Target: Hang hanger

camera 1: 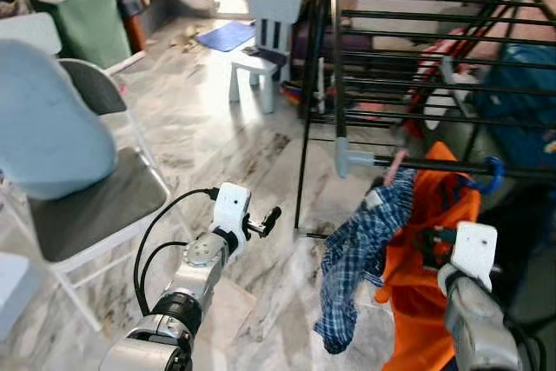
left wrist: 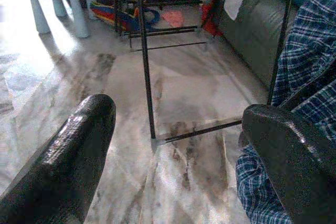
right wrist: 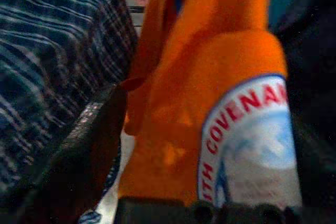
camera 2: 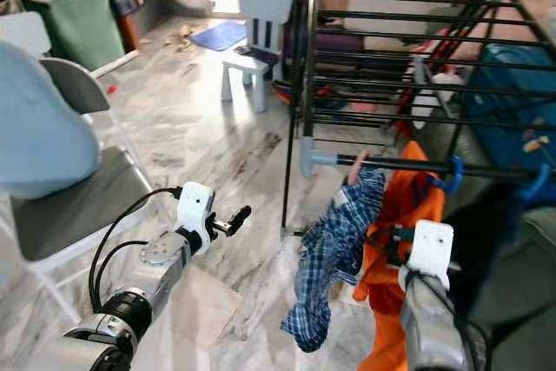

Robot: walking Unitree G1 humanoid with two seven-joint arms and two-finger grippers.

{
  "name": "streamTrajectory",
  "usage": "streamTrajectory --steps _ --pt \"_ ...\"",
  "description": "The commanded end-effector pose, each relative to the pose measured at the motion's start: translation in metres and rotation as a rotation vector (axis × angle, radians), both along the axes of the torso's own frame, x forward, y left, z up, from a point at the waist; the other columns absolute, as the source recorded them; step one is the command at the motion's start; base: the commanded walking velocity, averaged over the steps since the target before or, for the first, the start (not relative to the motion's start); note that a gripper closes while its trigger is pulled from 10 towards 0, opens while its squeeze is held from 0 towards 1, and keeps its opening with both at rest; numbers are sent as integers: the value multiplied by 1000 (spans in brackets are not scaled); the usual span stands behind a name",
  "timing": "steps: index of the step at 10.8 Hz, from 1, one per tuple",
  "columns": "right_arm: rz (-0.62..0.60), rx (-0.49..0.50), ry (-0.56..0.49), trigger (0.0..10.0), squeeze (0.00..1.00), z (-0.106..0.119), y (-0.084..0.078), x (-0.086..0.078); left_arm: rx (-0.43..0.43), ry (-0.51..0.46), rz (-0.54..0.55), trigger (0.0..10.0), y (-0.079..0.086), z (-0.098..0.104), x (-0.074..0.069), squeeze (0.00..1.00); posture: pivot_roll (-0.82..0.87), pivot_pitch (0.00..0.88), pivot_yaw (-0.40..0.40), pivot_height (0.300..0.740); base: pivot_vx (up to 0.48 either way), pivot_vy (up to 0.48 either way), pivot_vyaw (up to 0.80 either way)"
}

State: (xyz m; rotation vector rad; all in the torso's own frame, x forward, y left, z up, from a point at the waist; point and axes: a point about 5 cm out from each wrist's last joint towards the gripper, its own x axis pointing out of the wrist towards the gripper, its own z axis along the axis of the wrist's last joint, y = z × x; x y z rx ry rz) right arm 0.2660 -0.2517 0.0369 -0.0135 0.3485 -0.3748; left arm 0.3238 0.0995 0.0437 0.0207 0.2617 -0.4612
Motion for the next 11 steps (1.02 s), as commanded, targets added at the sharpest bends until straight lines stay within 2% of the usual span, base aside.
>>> streamTrajectory --steps 1,5,11 --pt "1 9 17 0 0 -2 -5 2 14 5 -9 10000 -1 2 2 0 15 0 -28 740 0 0 0" --pt "-6 13 21 0 0 -6 -5 4 19 5 -6 10000 -1 1 2 0 21 0 -33 740 0 0 0" --pt "2 -17 -39 0 0 -4 -4 6 24 6 -9 10000 -2 1 2 0 20 0 -44 740 0 0 0"
